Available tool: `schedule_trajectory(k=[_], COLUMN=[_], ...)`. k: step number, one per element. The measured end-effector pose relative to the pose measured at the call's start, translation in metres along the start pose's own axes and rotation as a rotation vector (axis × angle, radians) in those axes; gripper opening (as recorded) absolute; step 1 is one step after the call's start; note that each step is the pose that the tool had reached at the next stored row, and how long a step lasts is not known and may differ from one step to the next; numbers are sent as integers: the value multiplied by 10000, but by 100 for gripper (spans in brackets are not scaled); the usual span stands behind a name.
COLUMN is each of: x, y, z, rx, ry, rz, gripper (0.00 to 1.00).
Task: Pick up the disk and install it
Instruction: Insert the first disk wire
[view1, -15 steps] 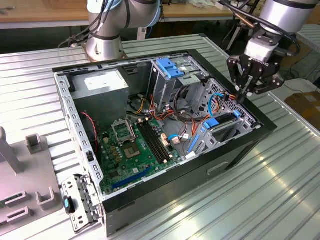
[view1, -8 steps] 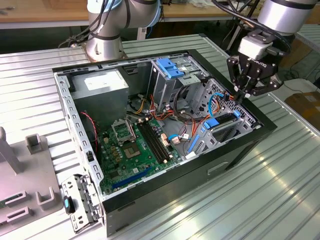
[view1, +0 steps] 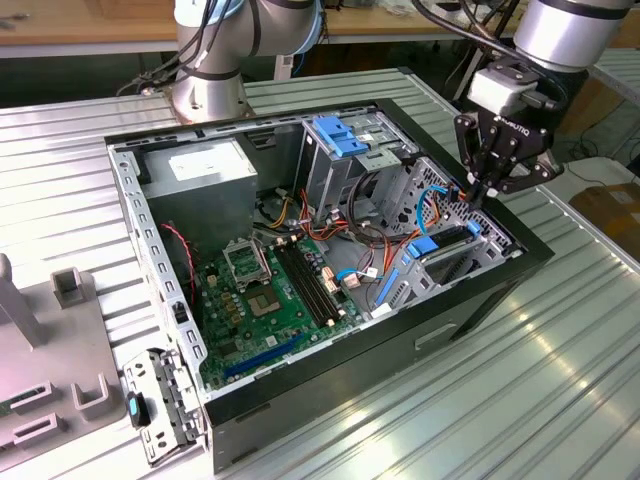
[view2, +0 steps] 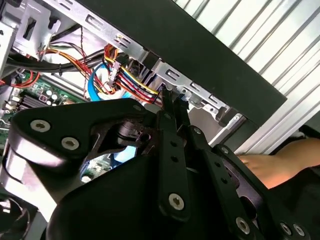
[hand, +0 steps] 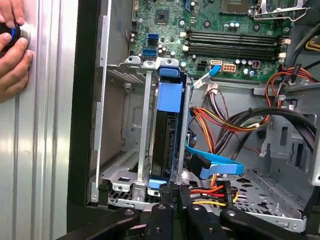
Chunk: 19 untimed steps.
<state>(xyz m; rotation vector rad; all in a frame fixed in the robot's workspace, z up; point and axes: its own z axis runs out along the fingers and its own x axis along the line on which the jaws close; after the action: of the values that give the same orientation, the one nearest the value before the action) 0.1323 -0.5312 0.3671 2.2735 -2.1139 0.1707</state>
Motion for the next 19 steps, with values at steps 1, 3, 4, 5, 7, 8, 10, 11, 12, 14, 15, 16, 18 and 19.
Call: schedule_trajectory(k=[1, 3, 4, 5, 7, 8, 10, 11, 12, 14, 15, 16, 18, 19], x=[-2, -4, -8, -10, 21, 55, 91, 109, 119, 120, 120, 131, 135, 135], y=[14, 42, 93, 125, 138, 142, 145, 147, 148, 148, 148, 149, 149, 149], z=[0, 1, 1, 1, 20, 30, 41, 47, 48, 48, 49, 50, 50, 50], rx=[-19, -27, -29, -28, -8, -8, -3, 4, 8, 7, 7, 7, 67, 71], ry=[11, 15, 14, 3, -369, -385, -465, -608, -654, -657, -658, -658, -654, -654], rz=[190, 268, 284, 285, 313, 315, 319, 331, 334, 335, 335, 335, 338, 339], gripper=[17, 17, 17, 17, 17, 17, 17, 17, 17, 17, 17, 17, 17, 17])
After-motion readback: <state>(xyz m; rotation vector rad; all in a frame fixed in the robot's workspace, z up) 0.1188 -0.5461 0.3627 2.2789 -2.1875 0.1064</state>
